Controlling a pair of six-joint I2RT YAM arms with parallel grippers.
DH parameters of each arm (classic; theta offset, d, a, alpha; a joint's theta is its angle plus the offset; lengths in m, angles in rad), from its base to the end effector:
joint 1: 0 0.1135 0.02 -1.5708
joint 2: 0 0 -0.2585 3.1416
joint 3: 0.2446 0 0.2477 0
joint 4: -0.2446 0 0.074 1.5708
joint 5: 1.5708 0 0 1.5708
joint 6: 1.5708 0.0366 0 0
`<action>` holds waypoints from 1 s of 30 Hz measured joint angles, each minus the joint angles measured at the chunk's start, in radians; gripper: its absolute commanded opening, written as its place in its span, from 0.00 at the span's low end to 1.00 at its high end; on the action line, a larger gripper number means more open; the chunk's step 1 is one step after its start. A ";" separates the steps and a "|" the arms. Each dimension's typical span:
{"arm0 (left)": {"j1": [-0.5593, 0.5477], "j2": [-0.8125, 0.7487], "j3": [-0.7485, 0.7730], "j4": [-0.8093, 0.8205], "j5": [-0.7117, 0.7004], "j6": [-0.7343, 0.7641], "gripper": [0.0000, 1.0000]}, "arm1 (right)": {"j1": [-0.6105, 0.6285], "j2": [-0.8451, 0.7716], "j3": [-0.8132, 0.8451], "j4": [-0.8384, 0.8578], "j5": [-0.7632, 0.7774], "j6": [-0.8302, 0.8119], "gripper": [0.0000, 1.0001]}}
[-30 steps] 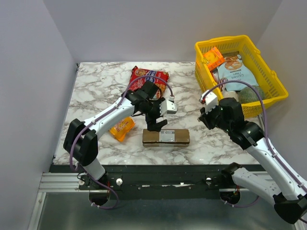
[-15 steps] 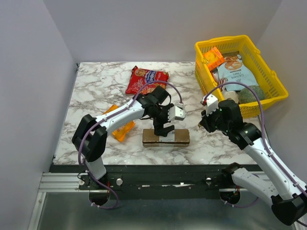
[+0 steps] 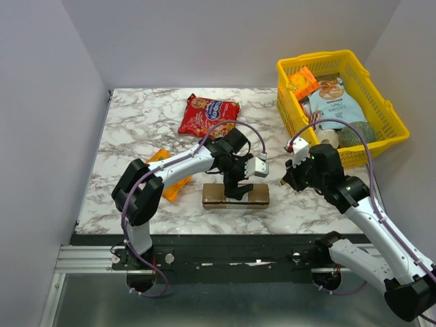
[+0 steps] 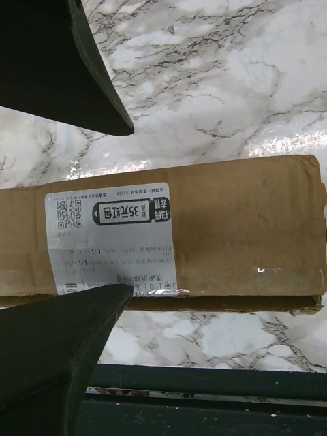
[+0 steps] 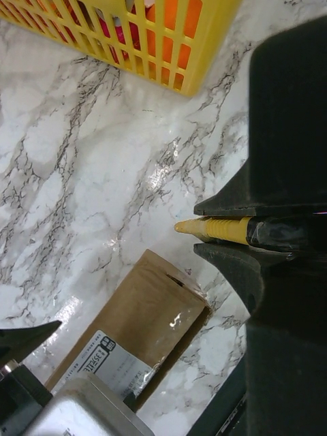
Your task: Unpack the express box
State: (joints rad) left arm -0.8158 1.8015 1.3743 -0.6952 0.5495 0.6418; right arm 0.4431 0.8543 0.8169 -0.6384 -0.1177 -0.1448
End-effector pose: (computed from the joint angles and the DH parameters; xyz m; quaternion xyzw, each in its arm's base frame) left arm 0.2385 -0.2813 0.2254 0.6700 0.6598 -0.2821 0.1902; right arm 0.1596 0.0805 0.2904 -0.2851 0.8540 0.1166 0.4193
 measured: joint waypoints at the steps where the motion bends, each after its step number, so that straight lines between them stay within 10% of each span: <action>1: 0.000 0.006 0.002 -0.001 0.002 0.000 0.98 | 0.000 0.000 -0.003 0.000 -0.003 0.001 0.00; 15: 0.069 0.223 0.238 -0.180 0.196 -0.037 0.73 | -0.005 0.004 -0.007 0.000 -0.012 0.013 0.00; 30: 0.327 0.512 0.576 -0.256 0.385 -0.200 0.76 | -0.005 0.111 0.014 0.001 -0.012 0.011 0.00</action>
State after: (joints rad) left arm -0.4885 2.3138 1.9503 -0.9508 0.9340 0.4416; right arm 0.4381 0.9653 0.8310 -0.6373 -0.1295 -0.1333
